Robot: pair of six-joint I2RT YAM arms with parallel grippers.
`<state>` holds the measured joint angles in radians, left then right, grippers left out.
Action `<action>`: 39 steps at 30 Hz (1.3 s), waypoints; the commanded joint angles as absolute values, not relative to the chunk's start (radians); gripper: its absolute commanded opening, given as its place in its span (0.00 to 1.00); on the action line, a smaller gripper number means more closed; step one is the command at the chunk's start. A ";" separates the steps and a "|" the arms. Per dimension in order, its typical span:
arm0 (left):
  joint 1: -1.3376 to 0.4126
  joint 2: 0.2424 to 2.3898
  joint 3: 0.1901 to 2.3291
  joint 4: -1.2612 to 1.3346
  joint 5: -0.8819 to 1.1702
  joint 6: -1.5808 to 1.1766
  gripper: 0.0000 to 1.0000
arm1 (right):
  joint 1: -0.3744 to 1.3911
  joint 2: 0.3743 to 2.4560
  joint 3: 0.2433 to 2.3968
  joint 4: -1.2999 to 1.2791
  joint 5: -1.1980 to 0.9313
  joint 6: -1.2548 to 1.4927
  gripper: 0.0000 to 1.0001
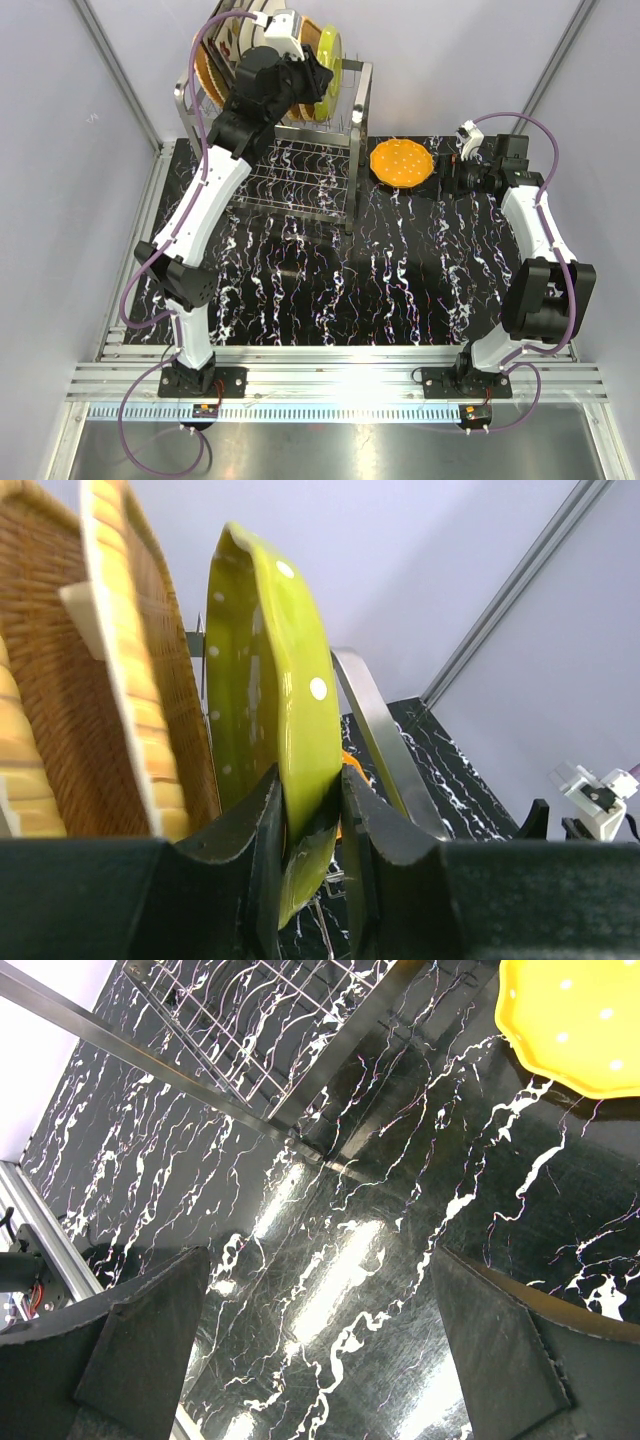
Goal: Unload the plates from the dish rack
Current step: Grab a plate with the left arm
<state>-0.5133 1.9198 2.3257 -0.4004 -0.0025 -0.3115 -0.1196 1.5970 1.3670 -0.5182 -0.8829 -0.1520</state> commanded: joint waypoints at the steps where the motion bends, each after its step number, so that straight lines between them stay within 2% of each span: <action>1: -0.486 1.875 2.416 -0.213 -0.063 -0.301 0.00 | -0.118 1.554 1.387 -0.495 -0.911 -0.144 1.00; 18: -0.489 1.845 2.451 -0.160 -0.063 -0.321 0.00 | -0.117 1.554 1.390 -0.494 -0.913 -0.143 1.00; 39: -0.477 1.819 2.493 -0.107 -0.109 -0.480 0.00 | -0.117 1.551 1.430 -0.506 -0.940 -0.127 1.00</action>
<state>-0.5079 1.9190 2.4065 -0.3393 -0.0326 -0.4610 -0.1196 1.5967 1.3766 -0.5205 -0.8867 -0.1360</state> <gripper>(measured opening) 0.245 0.994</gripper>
